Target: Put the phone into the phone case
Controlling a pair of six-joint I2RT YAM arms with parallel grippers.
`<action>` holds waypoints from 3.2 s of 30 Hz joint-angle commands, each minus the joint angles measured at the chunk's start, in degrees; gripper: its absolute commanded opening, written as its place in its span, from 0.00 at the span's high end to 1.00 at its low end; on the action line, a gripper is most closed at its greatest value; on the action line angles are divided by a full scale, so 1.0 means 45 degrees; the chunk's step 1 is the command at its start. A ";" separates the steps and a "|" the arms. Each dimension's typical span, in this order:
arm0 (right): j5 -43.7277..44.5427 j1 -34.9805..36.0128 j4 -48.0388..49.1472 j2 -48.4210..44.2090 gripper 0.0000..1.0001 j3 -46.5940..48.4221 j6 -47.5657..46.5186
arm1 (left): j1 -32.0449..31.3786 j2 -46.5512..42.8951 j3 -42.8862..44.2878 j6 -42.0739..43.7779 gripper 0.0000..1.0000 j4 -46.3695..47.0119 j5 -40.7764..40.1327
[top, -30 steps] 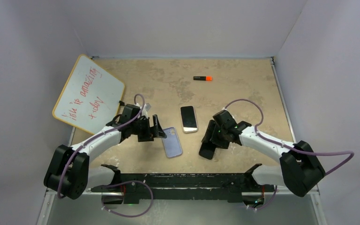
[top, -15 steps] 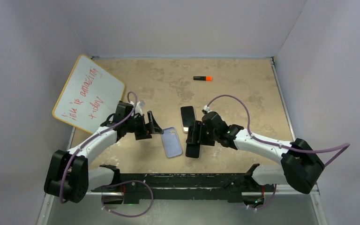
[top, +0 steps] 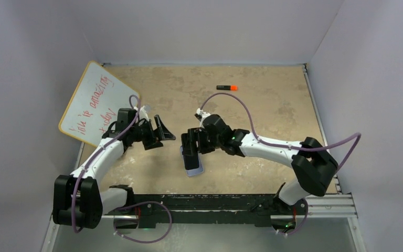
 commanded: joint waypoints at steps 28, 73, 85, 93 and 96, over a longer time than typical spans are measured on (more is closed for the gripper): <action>0.1573 0.0999 -0.0450 0.2255 0.55 0.0574 -0.1624 | 0.0195 0.1161 -0.0242 0.0763 0.23 0.0682 0.0636; 0.0496 -0.0379 0.2812 0.0857 0.48 -0.2358 0.0560 | -0.2540 0.4256 0.0044 -0.0102 0.84 0.3373 -0.0211; -0.0247 -0.0390 0.3563 0.1241 0.61 -0.2569 0.0519 | -0.3595 0.4886 0.0551 -0.0394 0.87 0.4566 0.0129; 0.0202 -0.0391 0.3772 0.0806 0.64 -0.2958 0.1005 | -0.3663 0.4197 0.0705 0.0344 0.69 0.2875 -0.0662; 0.0265 -0.0390 0.3987 0.0374 0.63 -0.3283 0.1316 | -0.3663 0.4050 0.0572 0.0463 0.67 0.2358 -0.0891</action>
